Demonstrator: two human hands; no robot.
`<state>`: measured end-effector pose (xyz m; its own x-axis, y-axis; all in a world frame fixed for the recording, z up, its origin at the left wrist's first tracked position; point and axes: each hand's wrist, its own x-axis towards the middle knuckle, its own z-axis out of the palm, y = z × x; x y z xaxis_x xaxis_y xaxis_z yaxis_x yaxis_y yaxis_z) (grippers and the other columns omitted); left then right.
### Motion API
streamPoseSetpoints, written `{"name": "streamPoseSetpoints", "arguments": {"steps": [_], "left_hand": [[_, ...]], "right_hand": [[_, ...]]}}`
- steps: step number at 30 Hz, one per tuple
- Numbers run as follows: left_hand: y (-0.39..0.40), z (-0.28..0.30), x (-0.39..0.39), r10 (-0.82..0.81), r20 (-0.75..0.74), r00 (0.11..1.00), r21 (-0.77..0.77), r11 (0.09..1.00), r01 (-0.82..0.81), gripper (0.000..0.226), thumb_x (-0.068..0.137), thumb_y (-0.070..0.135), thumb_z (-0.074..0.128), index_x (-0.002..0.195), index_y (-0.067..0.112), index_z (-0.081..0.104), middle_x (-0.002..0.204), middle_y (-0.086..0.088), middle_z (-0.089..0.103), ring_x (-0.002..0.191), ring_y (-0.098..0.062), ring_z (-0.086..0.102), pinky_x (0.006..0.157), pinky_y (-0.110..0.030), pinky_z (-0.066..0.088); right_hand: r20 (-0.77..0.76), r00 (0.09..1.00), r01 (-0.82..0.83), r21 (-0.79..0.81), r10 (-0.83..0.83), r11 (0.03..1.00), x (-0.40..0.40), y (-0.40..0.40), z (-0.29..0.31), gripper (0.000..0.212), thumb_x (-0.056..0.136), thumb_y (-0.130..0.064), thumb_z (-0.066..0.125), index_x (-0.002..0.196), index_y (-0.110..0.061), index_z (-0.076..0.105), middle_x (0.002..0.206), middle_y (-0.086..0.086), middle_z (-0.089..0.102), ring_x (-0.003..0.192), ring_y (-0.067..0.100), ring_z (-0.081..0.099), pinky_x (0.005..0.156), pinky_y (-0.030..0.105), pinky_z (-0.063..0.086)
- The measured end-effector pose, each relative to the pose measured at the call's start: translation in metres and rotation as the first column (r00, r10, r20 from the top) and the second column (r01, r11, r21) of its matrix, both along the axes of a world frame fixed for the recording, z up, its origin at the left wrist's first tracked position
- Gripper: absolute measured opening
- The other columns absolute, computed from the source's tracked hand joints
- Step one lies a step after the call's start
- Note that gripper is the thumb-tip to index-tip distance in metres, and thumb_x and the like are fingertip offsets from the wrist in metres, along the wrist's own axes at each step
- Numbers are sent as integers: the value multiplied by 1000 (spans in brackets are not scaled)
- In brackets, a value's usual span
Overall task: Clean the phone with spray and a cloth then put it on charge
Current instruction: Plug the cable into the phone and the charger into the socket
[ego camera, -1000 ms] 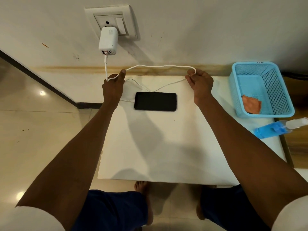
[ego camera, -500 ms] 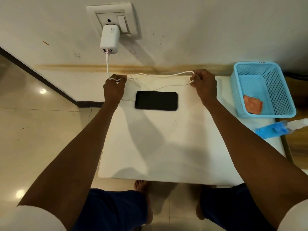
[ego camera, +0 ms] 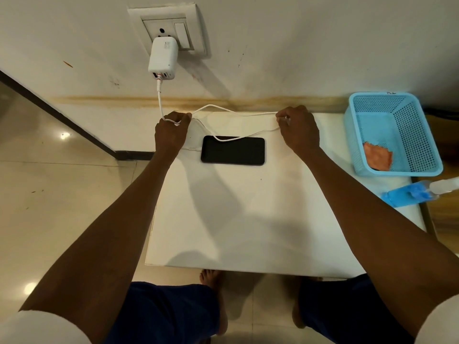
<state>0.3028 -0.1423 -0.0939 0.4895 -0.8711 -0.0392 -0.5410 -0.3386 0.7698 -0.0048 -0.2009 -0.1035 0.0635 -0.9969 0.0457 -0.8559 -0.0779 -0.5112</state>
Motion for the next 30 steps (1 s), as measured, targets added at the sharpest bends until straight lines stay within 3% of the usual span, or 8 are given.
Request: {"name": "streamPoseSetpoints", "arguments": {"steps": [6, 11, 14, 21, 25, 30], "left_hand": [[7, 4, -1, -58, -60, 997, -57, 997, 54, 35, 93, 47, 59, 111, 20, 71, 115, 5, 70, 109, -14, 61, 86, -21, 41], [18, 6, 0, -101, -79, 992, -30, 995, 99, 48, 92, 44, 65, 131, 17, 60, 132, 0, 62, 119, -16, 57, 97, -24, 43], [30, 5, 1, -76, -128, 989, -43, 997, 71, 52, 91, 38, 68, 136, 14, 54, 140, 1, 56, 127, -13, 51, 102, -23, 39], [64, 5, -5, 44, -142, 989, 45, 998, -38, 53, 100, 34, 54, 147, 13, 41, 151, -5, 42, 137, -21, 42, 114, -37, 36], [85, 4, -7, 116, -204, 972, 50, 993, -108, 50, 101, 29, 53, 147, 15, 42, 150, -2, 45, 135, -17, 43, 103, -21, 34], [95, 4, -14, 11, -150, 989, 108, 994, 6, 52, 102, 25, 50, 151, 15, 35, 156, -2, 37, 143, -19, 35, 114, -29, 28]], "right_hand": [[81, 997, -15, -33, 17, 999, -1, 4, 0, 26, 99, -35, 54, 120, -24, 67, 127, 5, 57, 117, 27, 55, 96, 37, 46], [103, 990, -81, -135, 96, 988, -6, 16, -2, 24, 97, -27, 58, 118, -24, 70, 124, 4, 59, 115, 27, 54, 95, 36, 47], [41, 988, -144, -156, 152, 977, -5, 21, 0, 25, 97, -27, 58, 119, -26, 70, 125, 2, 58, 116, 27, 53, 92, 40, 47], [-132, 952, -299, -210, 276, 931, 7, 26, 12, 22, 96, -37, 61, 113, -31, 74, 117, -2, 63, 117, 26, 53, 89, 40, 41], [-162, 957, -270, -201, 239, 942, 21, 28, 14, 20, 96, -38, 61, 108, -32, 76, 110, -3, 64, 118, 25, 51, 92, 40, 36], [-240, 952, -223, -122, 190, 967, 43, 26, 16, 22, 98, -38, 55, 106, -32, 74, 112, -2, 63, 119, 25, 48, 94, 41, 35]]}}
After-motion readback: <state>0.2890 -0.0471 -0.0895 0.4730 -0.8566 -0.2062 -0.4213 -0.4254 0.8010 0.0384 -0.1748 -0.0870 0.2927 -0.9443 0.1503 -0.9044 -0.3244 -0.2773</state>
